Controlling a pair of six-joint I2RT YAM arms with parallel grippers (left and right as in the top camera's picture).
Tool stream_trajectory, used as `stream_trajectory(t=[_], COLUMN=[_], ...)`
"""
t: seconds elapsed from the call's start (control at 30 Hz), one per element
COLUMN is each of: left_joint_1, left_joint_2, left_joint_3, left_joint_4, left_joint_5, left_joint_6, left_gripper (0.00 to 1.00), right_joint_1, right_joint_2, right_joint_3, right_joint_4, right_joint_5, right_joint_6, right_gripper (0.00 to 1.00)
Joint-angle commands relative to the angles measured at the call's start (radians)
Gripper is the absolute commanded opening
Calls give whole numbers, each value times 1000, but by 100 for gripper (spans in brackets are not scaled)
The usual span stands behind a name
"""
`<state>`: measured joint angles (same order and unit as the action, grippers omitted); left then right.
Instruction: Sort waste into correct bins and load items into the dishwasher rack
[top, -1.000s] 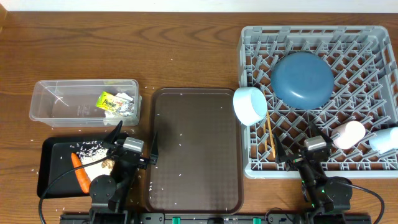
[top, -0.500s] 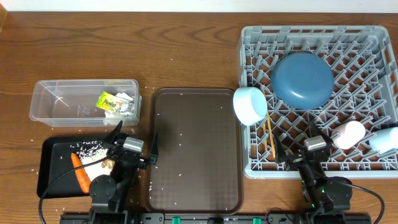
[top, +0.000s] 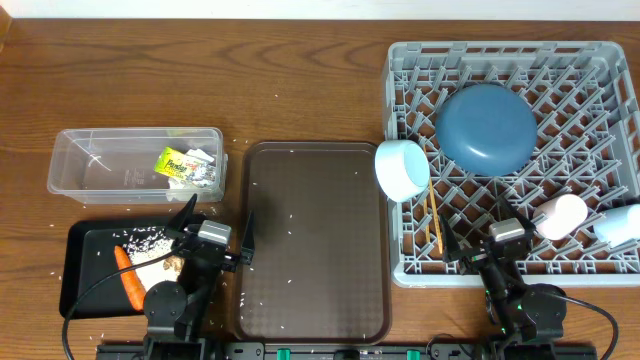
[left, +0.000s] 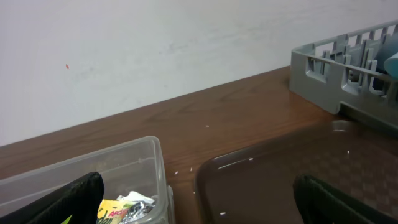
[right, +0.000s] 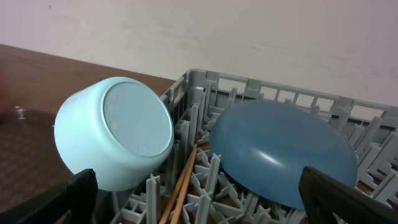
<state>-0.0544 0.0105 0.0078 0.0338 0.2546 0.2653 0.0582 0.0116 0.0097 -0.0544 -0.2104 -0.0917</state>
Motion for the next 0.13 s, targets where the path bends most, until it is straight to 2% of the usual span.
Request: stream_trajectory(t=[0.0, 0.1], left_joint_1=[-3, -3], left_joint_2=[-6, -6], left_joint_3=[-4, -4], left_joint_4=[5, 5], left_joint_5=[-5, -5], left_joint_6=[-4, -4], left_gripper=[98, 98], right_joint_1=[-27, -27], right_joint_2=[-6, -6], right_joint_3=[-5, -5], right_joint_4=[2, 2], right_joint_5=[-4, -4], right_joint_6=[-11, -11], right_gripper=[99, 99])
